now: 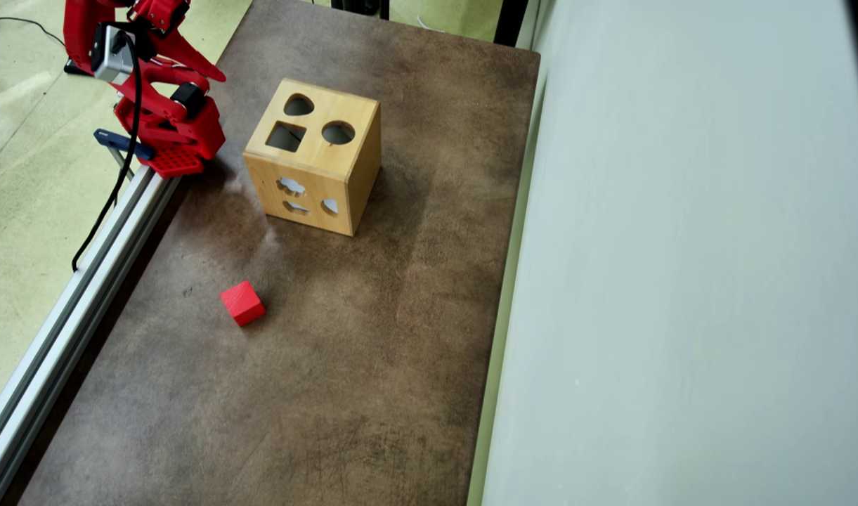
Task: Pick and place the red cube on the square hole
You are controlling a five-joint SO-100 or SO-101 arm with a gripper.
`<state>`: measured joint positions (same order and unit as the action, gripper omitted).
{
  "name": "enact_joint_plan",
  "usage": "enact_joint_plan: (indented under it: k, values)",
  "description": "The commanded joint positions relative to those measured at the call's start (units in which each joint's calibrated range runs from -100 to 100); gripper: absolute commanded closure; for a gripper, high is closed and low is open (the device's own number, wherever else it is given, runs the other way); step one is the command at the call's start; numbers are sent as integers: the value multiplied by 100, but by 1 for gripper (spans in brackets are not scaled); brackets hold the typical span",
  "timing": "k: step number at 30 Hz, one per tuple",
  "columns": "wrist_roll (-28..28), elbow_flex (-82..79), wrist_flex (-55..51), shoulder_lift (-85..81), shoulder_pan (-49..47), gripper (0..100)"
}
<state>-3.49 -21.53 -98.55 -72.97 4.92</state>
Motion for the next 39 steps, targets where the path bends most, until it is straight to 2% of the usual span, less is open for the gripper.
enact_joint_plan:
  k: [1, 39]
  values:
    - [10, 78, 64, -2262, -203, 98]
    - [-39, 141, 64, -1999, -84, 98]
